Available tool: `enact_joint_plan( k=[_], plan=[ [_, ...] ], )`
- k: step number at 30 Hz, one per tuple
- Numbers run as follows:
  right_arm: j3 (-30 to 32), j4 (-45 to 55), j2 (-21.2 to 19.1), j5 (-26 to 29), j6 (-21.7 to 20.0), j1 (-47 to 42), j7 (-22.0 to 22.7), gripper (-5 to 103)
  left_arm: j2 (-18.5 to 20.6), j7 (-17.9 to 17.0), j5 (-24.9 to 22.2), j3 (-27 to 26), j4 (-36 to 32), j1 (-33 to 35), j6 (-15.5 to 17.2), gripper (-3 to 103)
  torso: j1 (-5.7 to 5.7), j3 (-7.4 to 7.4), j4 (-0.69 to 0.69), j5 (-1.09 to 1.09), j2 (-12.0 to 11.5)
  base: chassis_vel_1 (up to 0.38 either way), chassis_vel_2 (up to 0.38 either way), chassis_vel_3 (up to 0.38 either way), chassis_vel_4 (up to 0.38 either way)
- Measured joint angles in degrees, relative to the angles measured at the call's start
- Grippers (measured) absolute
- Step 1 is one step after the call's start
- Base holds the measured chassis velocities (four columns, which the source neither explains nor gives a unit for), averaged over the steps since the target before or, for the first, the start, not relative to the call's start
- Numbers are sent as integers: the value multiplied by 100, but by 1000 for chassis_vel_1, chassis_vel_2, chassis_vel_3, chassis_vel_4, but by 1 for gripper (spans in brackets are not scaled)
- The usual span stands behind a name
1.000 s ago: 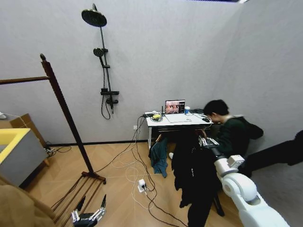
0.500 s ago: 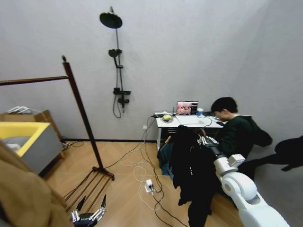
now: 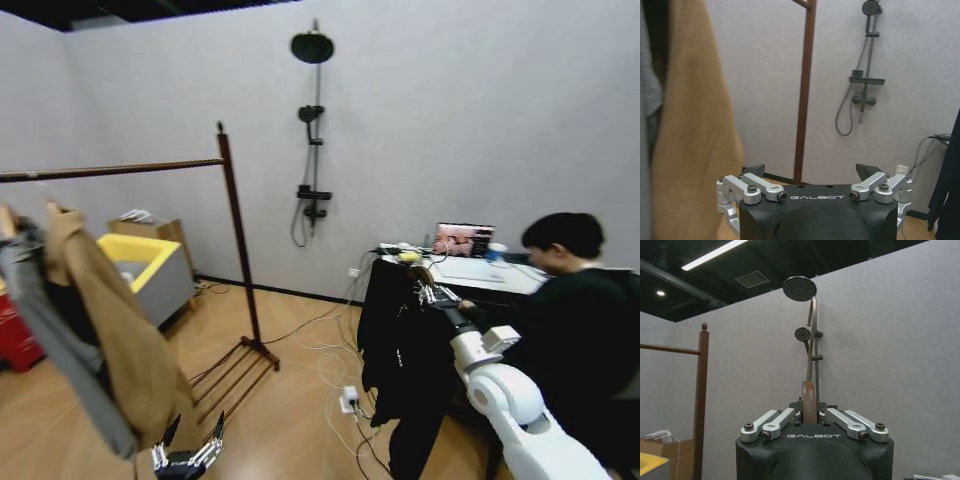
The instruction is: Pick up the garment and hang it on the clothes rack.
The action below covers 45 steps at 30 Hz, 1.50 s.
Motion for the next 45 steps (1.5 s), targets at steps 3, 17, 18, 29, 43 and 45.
enact_joint_plan(
  k=[3, 17, 18, 29, 43, 45],
  plan=[
    [-8, 0, -38, 2, 0, 72, -2, 9, 0, 0, 0, 1, 0, 0, 0, 100, 0, 0, 0, 0, 0, 131, 129, 125, 135],
    [-41, 98, -73, 39, -22, 139, -27, 9, 0, 0, 0, 0, 0, 0, 0, 100, 0, 0, 0, 0, 0, 128, 126, 124, 124],
    [-41, 98, -73, 39, -22, 139, -27, 9, 0, 0, 0, 0, 0, 0, 0, 100, 0, 0, 0, 0, 0, 141, 139, 93, 139],
    [-73, 80, -95, 86, -13, 201, -79, 9, 0, 0, 0, 0, 0, 0, 0, 100, 0, 0, -1, 0, 0, 126, 122, 124, 121],
    [-435, -72, -132, 87, -97, 505, -133, 9, 0, 0, 0, 0, 0, 0, 0, 100, 1, 0, -3, 0, 0, 48, 56, 55, 54],
    [-534, -129, -151, 88, -119, 625, -130, 9, 0, 0, 0, 0, 0, 0, 0, 100, 1, 0, -3, 0, 0, 0, 0, 0, 0]
  ],
)
